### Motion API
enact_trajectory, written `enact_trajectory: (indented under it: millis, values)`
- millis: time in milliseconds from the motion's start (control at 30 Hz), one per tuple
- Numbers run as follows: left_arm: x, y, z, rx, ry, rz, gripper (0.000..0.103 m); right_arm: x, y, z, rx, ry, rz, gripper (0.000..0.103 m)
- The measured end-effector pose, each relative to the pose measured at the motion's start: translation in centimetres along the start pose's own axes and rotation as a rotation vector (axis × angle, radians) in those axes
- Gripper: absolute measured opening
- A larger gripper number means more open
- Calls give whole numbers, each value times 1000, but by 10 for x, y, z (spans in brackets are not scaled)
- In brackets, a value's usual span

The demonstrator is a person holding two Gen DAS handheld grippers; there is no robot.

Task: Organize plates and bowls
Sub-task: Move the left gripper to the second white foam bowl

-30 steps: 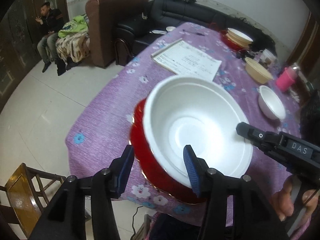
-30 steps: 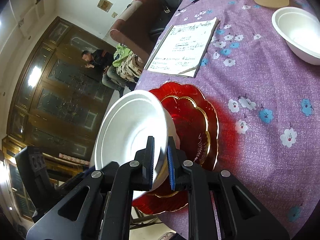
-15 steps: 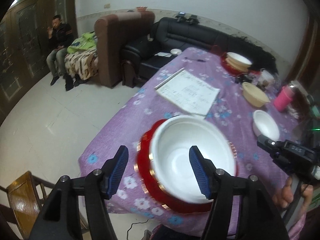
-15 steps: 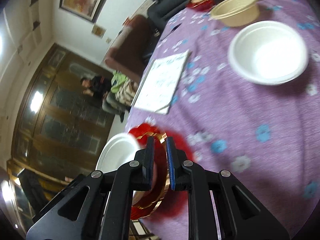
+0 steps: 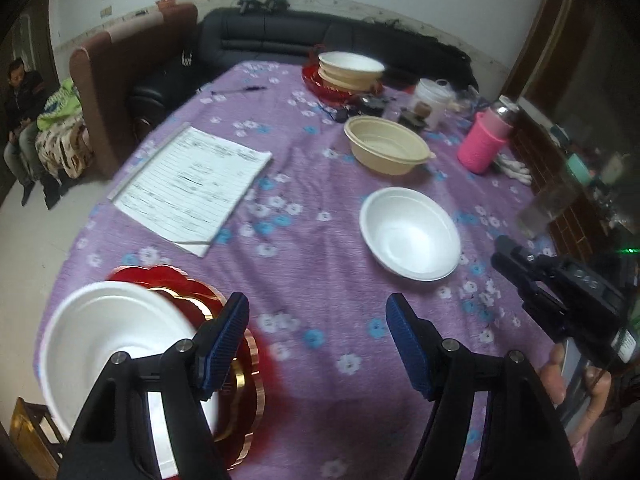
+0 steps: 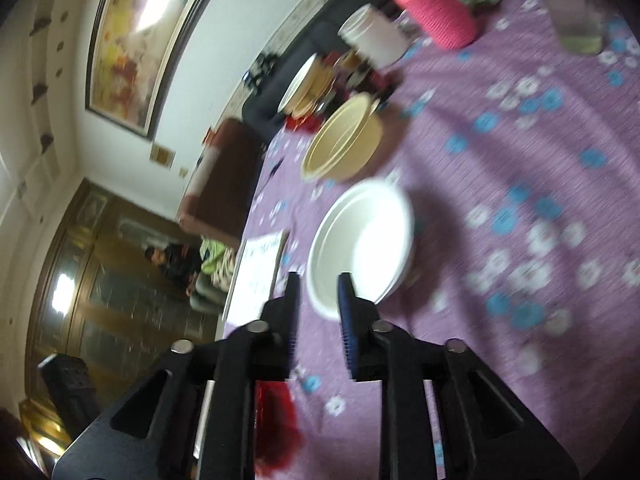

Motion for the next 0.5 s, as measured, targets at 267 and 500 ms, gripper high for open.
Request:
enact_trajectory:
  millis: [267,500]
  values:
    - [-72,-7,9,101,-103,-86,71,-15,-28,24,-11,84,-23,40]
    - [-112,-14,12,161,-170,-107,71,-47,-22,39,-9,91,-61,40]
Point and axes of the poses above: each gripper's, at about its wrist camera, not at the fingertips, and x roughly against the way its jaws point, z to its right, y to its underside, the point moved 1 cm from there along -x, roughly the way its jaws point, and after that the axes turned 8 degrees about z, right-handed, at the moved point
